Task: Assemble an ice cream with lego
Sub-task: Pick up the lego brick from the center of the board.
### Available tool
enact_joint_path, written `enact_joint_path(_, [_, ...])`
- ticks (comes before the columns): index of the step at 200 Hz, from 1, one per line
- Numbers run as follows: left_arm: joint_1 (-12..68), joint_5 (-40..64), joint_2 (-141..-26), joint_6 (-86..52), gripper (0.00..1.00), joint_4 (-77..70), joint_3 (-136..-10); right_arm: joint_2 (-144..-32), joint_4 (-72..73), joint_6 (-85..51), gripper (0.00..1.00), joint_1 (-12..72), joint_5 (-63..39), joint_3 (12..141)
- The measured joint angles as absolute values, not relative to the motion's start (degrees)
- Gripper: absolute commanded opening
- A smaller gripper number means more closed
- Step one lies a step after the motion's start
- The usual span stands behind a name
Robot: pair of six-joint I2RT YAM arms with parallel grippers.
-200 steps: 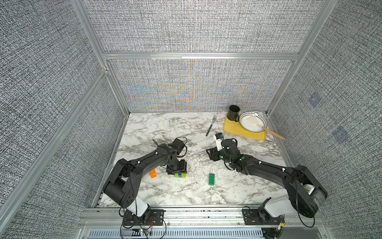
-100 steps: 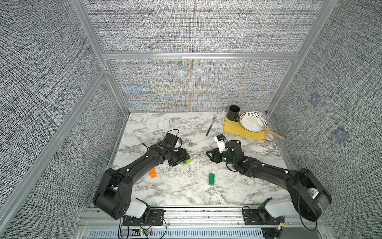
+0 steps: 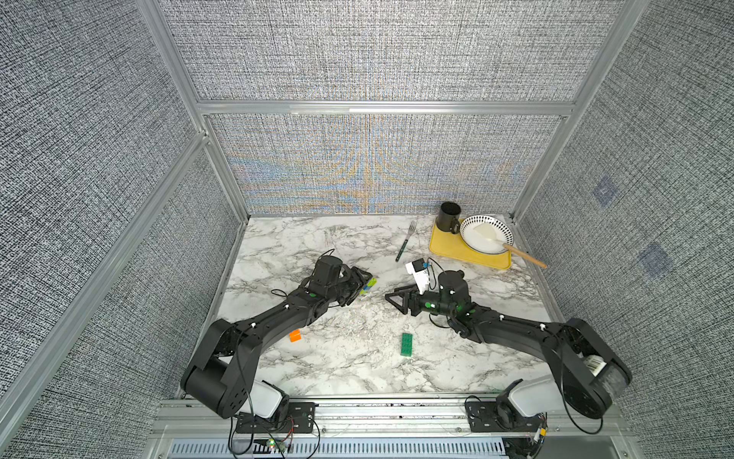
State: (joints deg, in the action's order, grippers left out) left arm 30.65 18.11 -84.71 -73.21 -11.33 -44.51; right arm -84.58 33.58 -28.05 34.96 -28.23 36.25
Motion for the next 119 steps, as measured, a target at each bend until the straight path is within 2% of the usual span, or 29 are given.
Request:
enact_joint_path(44, [31.6,18.2,-86.3,-78.5,0.42,-19.5,-44.5,-88.8,32.6,-29.2,0.65,40.2,-20.0,43.1])
enact_joint_path(76, [31.6,18.7,-86.0,-79.8,0.42,-21.3,-44.3,-90.6,32.2,-29.9,0.66,40.2,-12.2,45.0])
enact_joint_path(119, [31.6,20.1,-85.9,-81.1,0.42,-22.1,-44.1,-92.7,31.1,-30.2,0.66,40.5,-8.5,48.6])
